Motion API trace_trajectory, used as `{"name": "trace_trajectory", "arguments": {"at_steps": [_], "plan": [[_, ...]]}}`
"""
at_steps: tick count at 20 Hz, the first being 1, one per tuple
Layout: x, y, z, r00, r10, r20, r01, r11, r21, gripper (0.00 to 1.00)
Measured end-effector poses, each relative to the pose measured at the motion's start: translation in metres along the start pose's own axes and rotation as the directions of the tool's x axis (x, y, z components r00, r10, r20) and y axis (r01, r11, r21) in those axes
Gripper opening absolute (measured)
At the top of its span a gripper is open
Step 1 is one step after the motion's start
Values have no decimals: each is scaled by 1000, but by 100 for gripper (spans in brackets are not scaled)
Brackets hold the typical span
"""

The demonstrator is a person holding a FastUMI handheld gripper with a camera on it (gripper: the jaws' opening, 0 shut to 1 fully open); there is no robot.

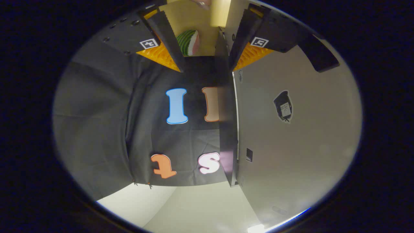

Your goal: Open the shoe cabinet door, grab the shoes and put them into the shoe cabinet, then close the shoe cabinet door.

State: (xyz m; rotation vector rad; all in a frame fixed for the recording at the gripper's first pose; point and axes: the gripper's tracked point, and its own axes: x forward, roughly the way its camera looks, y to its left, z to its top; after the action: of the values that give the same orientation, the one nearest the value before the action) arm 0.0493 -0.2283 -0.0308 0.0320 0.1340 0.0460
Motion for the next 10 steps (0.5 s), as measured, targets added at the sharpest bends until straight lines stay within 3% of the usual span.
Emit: {"name": "trace_trajectory", "arguments": {"at_steps": [4,10], "plan": [[-5,34,1,1000,16,14,-16,1000,-17,87],[1,129,-7,998,61,22,-61,998,3,87]]}}
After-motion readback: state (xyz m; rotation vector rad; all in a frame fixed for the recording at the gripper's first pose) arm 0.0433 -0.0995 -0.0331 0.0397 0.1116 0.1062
